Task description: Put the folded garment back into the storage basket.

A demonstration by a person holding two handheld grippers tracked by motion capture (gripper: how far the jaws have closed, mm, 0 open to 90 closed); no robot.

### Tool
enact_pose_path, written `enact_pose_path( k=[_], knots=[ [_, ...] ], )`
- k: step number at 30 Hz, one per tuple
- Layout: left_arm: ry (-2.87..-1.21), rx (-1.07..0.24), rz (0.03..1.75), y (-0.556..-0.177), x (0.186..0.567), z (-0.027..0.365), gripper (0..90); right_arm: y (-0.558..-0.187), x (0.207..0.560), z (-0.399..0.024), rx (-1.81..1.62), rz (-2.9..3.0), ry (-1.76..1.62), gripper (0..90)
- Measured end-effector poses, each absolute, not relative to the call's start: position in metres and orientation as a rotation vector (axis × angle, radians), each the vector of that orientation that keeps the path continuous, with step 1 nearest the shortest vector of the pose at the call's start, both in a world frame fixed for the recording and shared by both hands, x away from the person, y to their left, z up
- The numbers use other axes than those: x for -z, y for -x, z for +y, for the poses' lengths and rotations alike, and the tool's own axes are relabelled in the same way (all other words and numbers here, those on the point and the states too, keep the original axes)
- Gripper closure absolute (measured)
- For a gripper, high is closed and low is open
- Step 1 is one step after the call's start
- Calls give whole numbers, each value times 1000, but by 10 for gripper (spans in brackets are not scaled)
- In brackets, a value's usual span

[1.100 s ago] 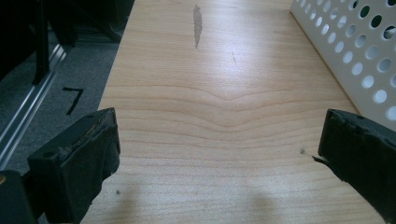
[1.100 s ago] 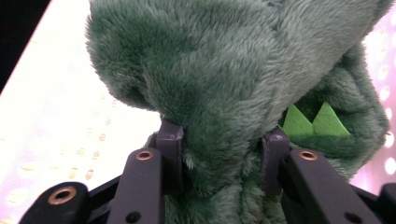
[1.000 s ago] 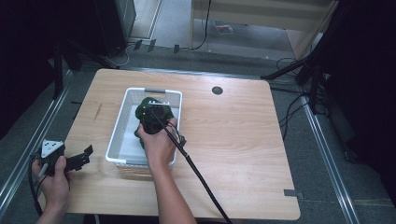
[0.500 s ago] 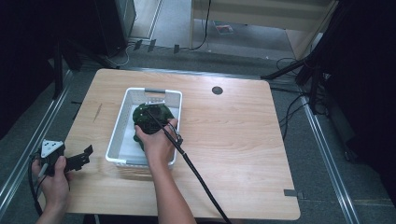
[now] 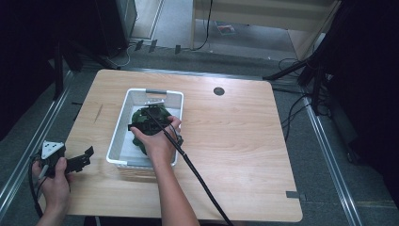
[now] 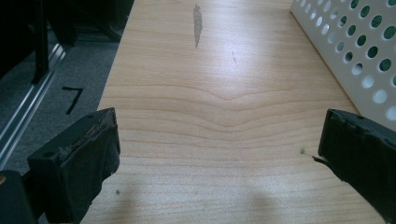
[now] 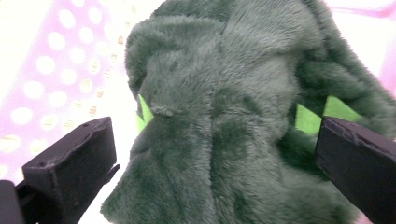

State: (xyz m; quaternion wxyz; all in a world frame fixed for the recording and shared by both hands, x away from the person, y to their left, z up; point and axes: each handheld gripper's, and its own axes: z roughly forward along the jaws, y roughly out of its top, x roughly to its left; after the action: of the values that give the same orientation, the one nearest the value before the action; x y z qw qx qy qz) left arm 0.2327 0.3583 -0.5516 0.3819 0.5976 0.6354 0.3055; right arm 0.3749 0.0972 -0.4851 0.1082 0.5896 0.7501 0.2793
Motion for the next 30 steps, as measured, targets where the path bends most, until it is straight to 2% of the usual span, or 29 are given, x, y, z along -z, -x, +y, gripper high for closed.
enact_pose_path(
  k=[30],
  knots=[
    [-1526, -783, 1619, -233, 552, 358, 1, -358, 439, 77, -1025, 2096, -1706, 0]
  ],
)
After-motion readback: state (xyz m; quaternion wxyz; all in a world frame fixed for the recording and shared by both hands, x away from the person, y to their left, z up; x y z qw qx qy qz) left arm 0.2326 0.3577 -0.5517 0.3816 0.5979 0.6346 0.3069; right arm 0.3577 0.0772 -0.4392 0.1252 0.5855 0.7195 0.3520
